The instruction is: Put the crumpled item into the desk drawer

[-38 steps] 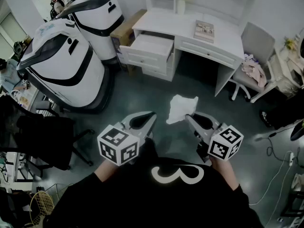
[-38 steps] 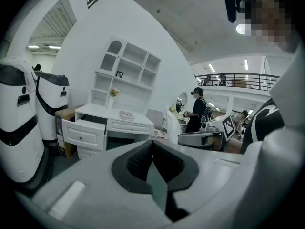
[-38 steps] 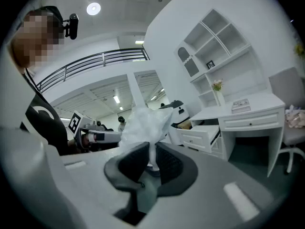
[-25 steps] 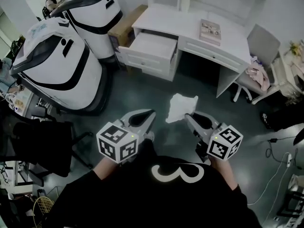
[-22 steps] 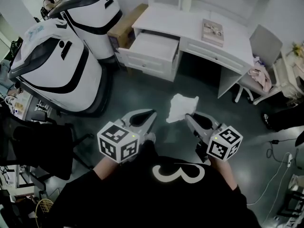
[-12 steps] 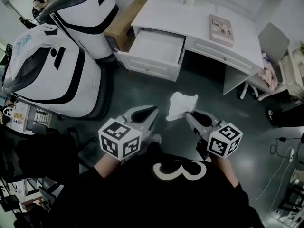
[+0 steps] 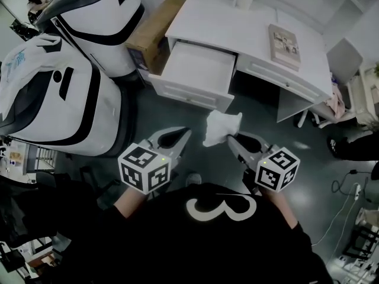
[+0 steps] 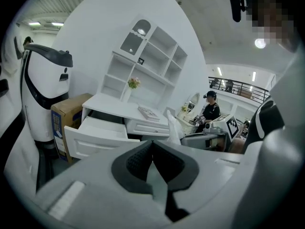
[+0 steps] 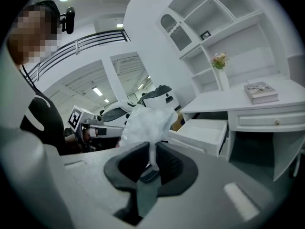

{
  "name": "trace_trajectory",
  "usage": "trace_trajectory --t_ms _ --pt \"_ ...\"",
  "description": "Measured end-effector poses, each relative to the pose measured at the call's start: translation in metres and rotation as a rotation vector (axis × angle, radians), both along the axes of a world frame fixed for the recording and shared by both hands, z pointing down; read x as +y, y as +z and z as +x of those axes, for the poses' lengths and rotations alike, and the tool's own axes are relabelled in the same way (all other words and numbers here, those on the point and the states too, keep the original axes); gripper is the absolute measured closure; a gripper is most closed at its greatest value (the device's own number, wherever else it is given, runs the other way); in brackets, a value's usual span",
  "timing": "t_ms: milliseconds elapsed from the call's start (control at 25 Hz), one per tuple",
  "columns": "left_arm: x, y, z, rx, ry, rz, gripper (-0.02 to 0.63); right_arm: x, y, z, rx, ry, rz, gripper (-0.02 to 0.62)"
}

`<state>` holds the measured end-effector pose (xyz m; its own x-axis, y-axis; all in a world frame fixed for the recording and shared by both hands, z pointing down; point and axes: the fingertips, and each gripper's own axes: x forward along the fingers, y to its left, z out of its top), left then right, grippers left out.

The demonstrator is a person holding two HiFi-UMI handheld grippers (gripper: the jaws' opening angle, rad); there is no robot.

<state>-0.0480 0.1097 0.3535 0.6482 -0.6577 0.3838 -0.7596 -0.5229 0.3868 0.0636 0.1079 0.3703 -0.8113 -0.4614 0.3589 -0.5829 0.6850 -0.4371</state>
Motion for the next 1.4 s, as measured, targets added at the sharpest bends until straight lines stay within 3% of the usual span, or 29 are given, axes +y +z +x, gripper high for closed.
trace_trajectory --t_ms 680,1400 --pt "-0.078 0.021 -0.035 0.004 -0.024 -0.018 0.597 -0.082 0.013 -0.026 0.018 0.018 0.002 0.545" --pt "-0.227 0.044 -0.062 0.001 -0.091 -0.113 0.597 -0.253 0.042 -0.057 0.037 -0.031 -0.077 0.545"
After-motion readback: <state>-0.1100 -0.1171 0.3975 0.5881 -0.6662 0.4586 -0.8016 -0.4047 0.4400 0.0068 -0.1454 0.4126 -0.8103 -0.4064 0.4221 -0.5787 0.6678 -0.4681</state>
